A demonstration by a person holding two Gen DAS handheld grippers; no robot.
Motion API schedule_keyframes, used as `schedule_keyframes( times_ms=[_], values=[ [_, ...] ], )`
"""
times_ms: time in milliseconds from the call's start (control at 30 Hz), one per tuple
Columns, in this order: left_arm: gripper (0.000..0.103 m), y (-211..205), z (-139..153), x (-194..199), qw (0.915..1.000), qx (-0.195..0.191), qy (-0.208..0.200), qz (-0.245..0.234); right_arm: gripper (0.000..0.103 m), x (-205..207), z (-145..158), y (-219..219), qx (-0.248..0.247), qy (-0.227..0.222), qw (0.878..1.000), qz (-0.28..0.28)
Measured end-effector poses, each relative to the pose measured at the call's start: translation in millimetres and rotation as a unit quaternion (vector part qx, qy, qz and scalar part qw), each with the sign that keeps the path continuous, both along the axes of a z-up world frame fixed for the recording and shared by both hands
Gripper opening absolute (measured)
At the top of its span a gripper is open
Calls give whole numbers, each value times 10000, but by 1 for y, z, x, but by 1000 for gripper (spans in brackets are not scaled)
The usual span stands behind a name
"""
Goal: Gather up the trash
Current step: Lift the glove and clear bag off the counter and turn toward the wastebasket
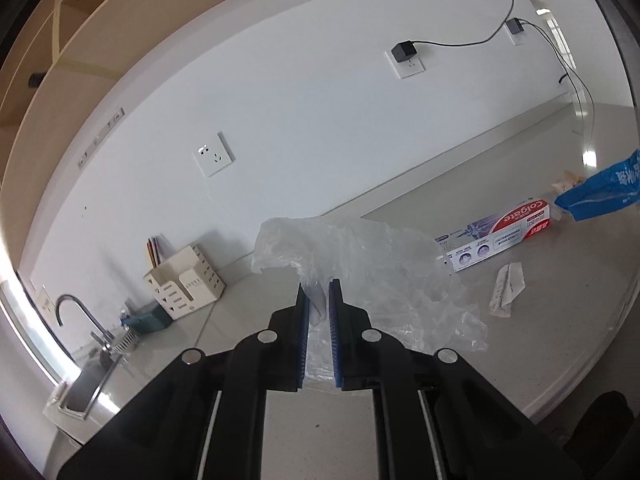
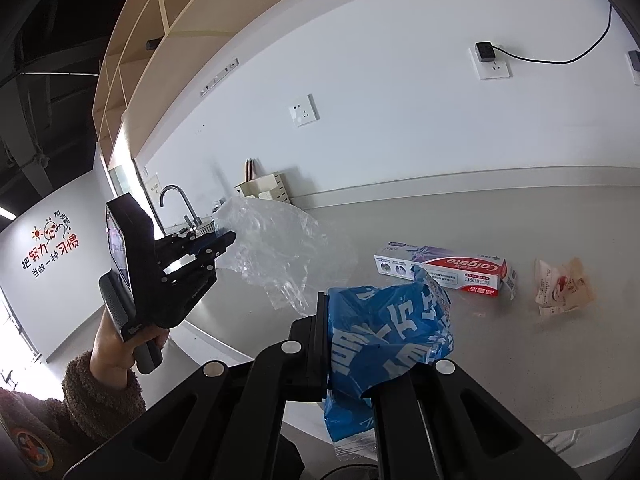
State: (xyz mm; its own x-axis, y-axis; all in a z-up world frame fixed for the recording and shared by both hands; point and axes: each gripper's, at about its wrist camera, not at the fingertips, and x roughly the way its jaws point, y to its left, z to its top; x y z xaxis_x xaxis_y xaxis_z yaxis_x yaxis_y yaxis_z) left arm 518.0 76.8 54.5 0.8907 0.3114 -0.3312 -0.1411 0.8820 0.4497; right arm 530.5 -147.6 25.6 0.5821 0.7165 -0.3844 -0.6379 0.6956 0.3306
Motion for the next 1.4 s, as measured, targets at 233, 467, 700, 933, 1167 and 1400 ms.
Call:
schedule_keyframes(
  times_ms=[233, 467, 700, 933, 1167, 1400],
  values=[
    [11, 18, -5, -52, 9978, -661, 8, 36, 6, -35, -13, 3, -35, 159, 9999, -14],
    [11, 15, -21, -103, 9945, -968, 274, -277, 6, -75, -22, 17, -178, 240, 9995, 49],
    [11, 8, -34, -150, 9899, -1278, 409, -458, 6, -109, -33, 25, -226, 364, 9990, 129],
    [11, -1, -60, -181, 9846, -1455, 753, -606, 6, -140, -61, 23, -244, 697, 9971, 174],
    [11, -15, -102, -195, 9787, -1537, 1181, -676, 6, -160, -94, 13, -274, 1064, 9938, 143],
    [11, -22, -150, -194, 9703, -1606, 1671, -686, 6, -165, -129, 9, -268, 1403, 9897, 134]
  ],
)
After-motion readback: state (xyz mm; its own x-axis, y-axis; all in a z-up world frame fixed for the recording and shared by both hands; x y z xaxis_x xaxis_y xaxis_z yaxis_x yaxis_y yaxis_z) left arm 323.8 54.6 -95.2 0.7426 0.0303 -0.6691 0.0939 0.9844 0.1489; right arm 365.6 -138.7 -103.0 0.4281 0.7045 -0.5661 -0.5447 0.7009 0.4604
